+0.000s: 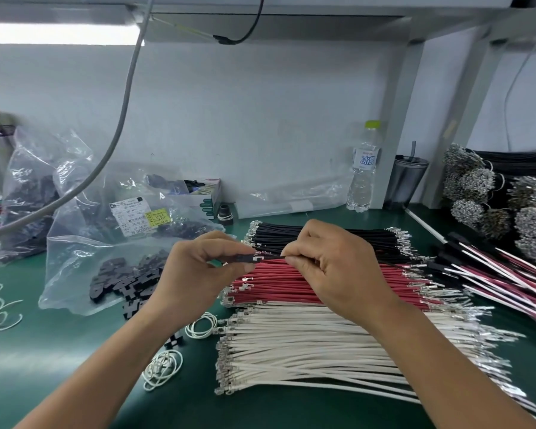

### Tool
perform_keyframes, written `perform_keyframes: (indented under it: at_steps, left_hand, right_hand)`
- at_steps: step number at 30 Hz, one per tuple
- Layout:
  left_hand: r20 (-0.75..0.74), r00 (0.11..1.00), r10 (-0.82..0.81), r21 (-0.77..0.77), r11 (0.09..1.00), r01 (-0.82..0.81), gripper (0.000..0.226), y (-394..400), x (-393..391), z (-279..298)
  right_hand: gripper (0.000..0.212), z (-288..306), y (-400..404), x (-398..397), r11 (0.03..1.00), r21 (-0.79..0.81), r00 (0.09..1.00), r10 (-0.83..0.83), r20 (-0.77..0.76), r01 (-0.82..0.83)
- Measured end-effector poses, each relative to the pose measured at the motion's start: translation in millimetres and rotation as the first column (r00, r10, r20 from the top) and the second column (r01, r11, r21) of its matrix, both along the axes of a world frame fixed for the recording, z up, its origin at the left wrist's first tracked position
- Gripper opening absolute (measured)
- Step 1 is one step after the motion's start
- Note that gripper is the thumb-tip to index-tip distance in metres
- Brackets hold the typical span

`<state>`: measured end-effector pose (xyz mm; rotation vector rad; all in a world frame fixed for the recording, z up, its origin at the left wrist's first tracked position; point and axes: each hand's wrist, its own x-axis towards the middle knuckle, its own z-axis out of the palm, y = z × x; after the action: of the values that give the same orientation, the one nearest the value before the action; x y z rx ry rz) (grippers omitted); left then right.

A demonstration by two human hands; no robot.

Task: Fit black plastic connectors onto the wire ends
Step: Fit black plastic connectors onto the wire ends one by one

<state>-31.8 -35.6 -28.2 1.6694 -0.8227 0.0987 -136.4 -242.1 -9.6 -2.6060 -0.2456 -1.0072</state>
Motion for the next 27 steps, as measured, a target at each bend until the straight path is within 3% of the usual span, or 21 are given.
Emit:
perform_keyframes:
  at_steps: [3,8,24,27]
  left_hand:
    - [0.044,0.999,0.015,0.083,0.996,-0.018,0.021,-0.8,-0.9,-0.1]
    - [-0.014,1.000,0.009,0.083,0.997,-0.008,0.022,-1.2,-3.1,0.9]
    - [0.104,0.993,0.056,0.189,0.979,-0.075,0.016,-4.2,-6.8,-0.1]
    - [0.028,0.995,0.092,0.139,0.986,-0.095,0.017,-6.0,-2.2,-1.6]
  right_hand:
    - [0.008,-3.7,4.8,3.7,1.000,0.026,0.999,0.001,-0.043,0.000]
    - [0.010,-12.4,8.5,9.9,0.989,0.146,0.990,0.053,-0.131,-0.034]
    - [0.014,-23.0,16.8,13.0,0.993,0.106,0.998,0.059,-0.034,-0.055]
    - [0.011,-18.6,17.0,14.2,0.999,0.000,0.994,-0.038,0.104,0.039]
